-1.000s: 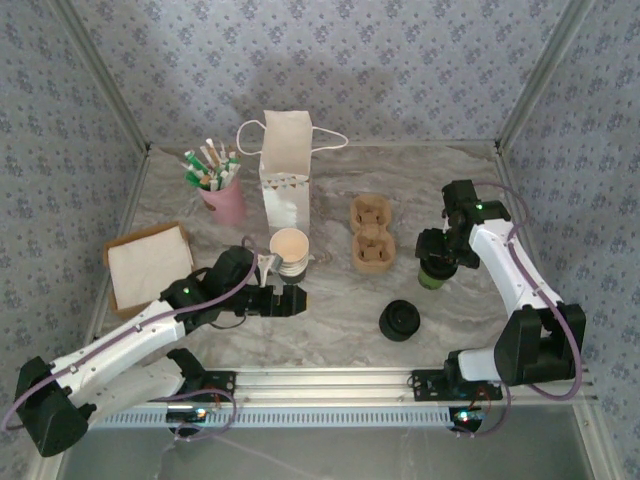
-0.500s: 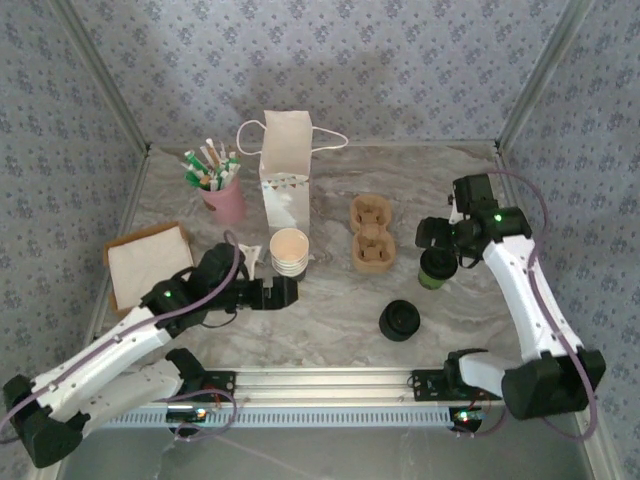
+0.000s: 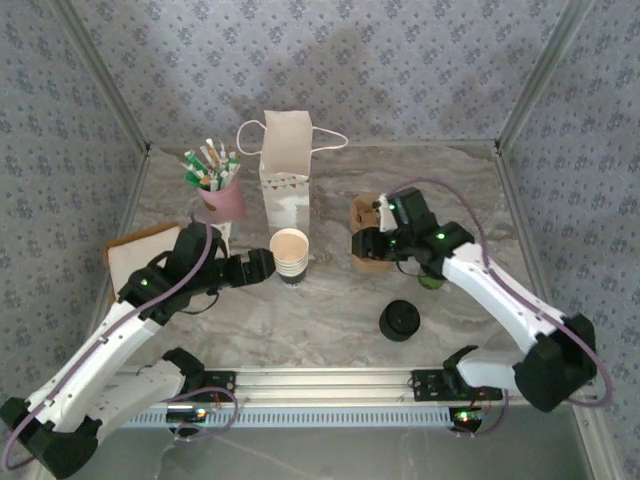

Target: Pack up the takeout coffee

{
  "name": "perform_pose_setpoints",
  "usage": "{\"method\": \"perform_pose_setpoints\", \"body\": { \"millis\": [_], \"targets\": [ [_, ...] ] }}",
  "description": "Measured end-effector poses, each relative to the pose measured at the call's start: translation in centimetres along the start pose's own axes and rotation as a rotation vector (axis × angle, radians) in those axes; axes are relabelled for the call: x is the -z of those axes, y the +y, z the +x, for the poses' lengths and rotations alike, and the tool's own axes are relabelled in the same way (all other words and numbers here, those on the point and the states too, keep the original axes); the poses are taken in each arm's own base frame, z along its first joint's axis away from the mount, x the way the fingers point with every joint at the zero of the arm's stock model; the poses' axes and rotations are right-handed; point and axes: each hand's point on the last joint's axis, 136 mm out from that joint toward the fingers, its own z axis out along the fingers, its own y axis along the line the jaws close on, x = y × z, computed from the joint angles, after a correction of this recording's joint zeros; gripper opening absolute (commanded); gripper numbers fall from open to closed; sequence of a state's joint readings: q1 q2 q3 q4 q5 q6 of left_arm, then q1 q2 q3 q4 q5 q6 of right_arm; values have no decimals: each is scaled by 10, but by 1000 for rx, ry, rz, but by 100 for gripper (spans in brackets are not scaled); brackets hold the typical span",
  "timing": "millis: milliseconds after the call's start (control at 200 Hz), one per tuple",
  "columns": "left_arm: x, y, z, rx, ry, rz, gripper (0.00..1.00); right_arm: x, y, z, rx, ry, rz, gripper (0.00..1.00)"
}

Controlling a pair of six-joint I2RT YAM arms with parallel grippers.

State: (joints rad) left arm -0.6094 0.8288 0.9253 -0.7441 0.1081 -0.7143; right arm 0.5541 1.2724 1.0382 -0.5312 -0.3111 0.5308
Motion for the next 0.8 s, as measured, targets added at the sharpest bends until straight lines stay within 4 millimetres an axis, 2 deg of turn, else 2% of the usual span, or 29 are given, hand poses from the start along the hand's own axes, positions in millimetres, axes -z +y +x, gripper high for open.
{"method": "perform_pose_setpoints", "body": {
  "millis": [120, 380, 580, 799],
  "targets": [
    [4, -4, -5, -3, -11, 11, 95, -32, 8, 4, -5, 34, -17, 28],
    [4, -5, -5, 1, -5, 19, 95, -88, 8, 15, -41, 90, -19, 28],
    [-2, 1, -2, 14, 6, 13, 95, -118, 11, 31, -56, 132, -9, 28],
    [-7, 8, 4, 24, 22, 6, 95, -141, 16, 41, -80, 143, -2, 29]
  ]
}}
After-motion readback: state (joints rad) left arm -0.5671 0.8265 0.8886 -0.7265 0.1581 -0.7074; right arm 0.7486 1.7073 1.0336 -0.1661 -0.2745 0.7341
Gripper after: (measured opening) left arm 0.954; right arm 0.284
